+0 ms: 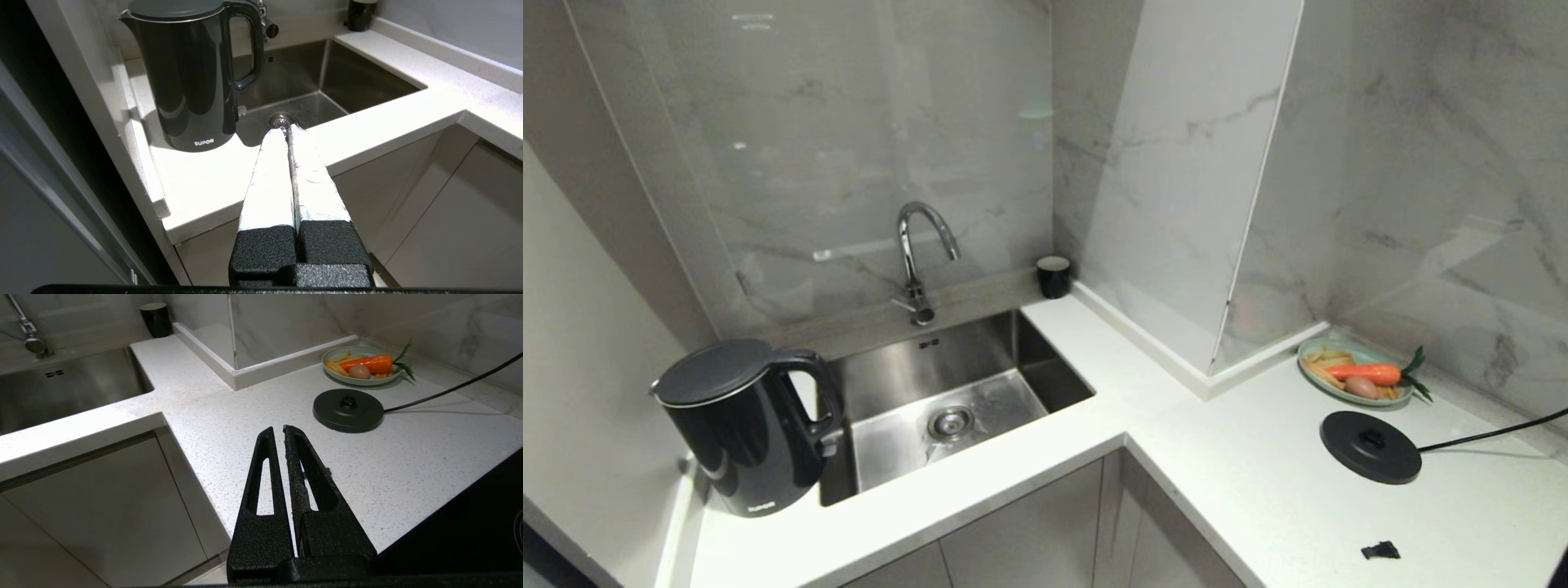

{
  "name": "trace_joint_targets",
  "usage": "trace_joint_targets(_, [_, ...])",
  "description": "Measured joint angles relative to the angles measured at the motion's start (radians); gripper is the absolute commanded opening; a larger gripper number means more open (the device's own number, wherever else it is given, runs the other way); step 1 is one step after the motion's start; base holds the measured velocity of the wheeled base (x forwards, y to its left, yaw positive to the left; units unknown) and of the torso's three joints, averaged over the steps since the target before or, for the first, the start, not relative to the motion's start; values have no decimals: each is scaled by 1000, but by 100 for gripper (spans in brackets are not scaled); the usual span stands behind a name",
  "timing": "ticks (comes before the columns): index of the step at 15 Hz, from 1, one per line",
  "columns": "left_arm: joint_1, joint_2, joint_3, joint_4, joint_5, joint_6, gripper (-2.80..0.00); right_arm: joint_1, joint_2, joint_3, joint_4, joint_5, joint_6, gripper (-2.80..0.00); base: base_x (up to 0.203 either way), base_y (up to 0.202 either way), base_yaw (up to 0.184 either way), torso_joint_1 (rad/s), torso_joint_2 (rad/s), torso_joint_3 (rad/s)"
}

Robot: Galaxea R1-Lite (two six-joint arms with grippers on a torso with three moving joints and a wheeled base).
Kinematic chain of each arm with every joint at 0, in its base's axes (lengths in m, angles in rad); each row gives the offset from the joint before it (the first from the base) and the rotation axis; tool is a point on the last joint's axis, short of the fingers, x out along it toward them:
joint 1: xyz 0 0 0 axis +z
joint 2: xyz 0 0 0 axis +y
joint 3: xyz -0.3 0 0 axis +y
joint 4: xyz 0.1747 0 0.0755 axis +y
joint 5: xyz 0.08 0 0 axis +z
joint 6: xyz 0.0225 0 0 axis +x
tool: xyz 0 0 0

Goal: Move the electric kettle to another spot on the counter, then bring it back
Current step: Grab the kettle

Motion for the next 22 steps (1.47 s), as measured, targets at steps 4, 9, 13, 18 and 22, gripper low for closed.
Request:
trace_joint_targets(4, [1, 0, -5, 1, 4, 1, -280, 0, 0, 0, 0, 0, 0, -280, 0, 0, 0, 0, 0, 0])
trace_joint_targets(9, [1, 180, -248, -4, -28, -30, -280, 0, 0, 0, 0, 0, -1, -280, 0, 0, 0, 0, 0, 0])
trace_joint_targets(13, [-3, 550, -378, -35, -76, -52, -280, 0, 0, 0, 0, 0, -1, -280, 0, 0, 0, 0, 0, 0])
trace_joint_targets(18, [-61, 992, -432, -68, -85, -145, -280, 0, 0, 0, 0, 0, 0, -280, 0, 0, 0, 0, 0, 0])
trace_joint_targets(22, [-128, 1287, -361, -329, -34, -220, 0, 0, 0, 0, 0, 0, 0, -280, 0, 0, 0, 0, 0, 0])
